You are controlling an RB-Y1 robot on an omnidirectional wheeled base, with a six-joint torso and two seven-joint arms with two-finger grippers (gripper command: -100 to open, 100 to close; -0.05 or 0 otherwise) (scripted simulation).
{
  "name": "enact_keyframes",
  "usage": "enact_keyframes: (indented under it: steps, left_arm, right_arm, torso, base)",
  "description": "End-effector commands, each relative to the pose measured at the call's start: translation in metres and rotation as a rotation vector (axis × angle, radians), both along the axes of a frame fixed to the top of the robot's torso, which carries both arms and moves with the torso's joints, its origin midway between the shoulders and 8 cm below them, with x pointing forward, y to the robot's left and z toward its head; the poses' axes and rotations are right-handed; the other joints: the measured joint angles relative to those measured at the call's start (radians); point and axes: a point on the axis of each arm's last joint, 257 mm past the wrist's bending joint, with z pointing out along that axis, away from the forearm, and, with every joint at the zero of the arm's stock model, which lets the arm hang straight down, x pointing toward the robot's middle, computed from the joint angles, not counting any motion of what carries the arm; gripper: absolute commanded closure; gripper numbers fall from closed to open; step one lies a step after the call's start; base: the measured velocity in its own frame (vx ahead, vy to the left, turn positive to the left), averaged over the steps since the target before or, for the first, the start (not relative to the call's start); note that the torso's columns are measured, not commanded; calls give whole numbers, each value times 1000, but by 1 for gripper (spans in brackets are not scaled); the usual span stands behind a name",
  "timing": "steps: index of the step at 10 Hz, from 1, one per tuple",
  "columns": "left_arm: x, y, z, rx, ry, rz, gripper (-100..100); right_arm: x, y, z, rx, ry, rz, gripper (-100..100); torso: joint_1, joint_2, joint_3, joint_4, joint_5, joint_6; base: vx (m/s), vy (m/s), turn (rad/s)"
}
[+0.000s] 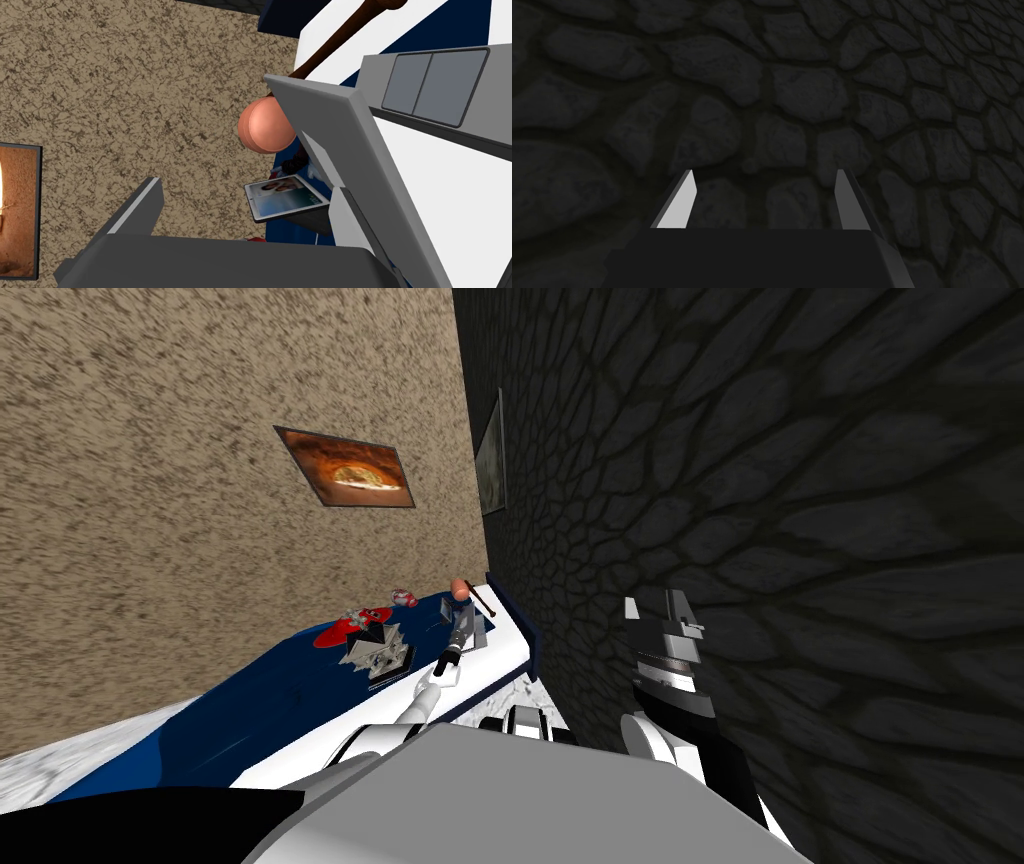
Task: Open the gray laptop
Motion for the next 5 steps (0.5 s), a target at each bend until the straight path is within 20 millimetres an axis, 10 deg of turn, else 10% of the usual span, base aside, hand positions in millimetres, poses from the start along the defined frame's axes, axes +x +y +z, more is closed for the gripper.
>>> enact_keyframes:
  steps: [1,4,5]
  left_arm:
    - [0,-6,-2,17,7,-5,100]
    - [1,-23,-9,66,29,-20,100]
    - [14,-18,2,52,25,-18,-100]
  right_arm:
    - [0,0,0,0,0,0,0]
    - [0,0,0,0,0,0,0]
    - [0,0,0,0,0,0,0]
  torso:
    - [0,0,0,0,0,0]
    - [-1,-1,0,0,0,0]
    - [0,0,0,0,0,0]
  base:
    - [10,0,37]
    - [32,-4,59]
    - [-23,-8,19]
